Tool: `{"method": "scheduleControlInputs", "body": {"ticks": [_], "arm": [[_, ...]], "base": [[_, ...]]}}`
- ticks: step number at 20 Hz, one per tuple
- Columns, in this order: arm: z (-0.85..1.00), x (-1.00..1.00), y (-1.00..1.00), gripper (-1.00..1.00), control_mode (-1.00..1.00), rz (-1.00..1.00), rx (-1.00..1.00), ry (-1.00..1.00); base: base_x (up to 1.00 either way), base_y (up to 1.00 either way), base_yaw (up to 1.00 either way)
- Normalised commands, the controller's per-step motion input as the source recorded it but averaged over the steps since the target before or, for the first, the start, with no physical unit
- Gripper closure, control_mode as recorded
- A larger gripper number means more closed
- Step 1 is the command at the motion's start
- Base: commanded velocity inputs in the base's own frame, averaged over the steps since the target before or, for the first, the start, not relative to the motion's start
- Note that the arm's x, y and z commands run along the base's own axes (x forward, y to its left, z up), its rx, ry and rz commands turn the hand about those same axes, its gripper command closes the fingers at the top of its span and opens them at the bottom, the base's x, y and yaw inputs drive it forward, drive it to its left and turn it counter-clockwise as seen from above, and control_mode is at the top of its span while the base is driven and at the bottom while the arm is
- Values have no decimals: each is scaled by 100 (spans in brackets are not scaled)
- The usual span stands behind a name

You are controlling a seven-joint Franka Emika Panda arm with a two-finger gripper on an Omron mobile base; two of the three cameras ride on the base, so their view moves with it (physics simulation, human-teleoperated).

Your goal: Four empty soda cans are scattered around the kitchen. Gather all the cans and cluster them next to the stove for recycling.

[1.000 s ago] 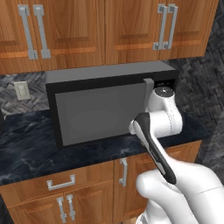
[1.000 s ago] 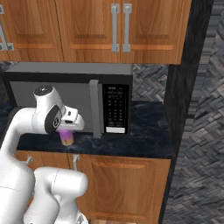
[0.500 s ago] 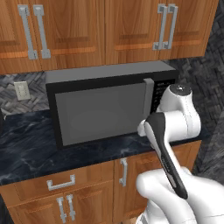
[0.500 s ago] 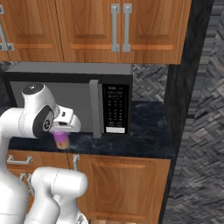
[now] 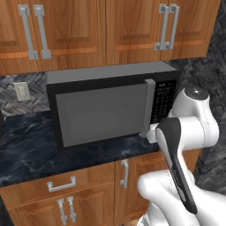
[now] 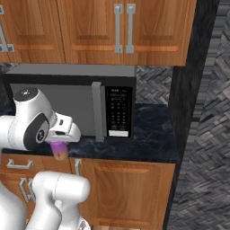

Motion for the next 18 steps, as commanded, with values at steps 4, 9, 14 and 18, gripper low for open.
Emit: {"method": "scheduleControlInputs", "body": {"ticks": [4,9,14,18], "arm": [[0,-29,0,100,-100,0,0,0],[0,-21,0,100,-100,0,0,0],[0,-14,0,100,-100,0,0,0],[0,-1,0,100,100,0,0,0]], "base": [[0,0,0],[0,0,0],[0,0,0],[-6,0,0]]}}
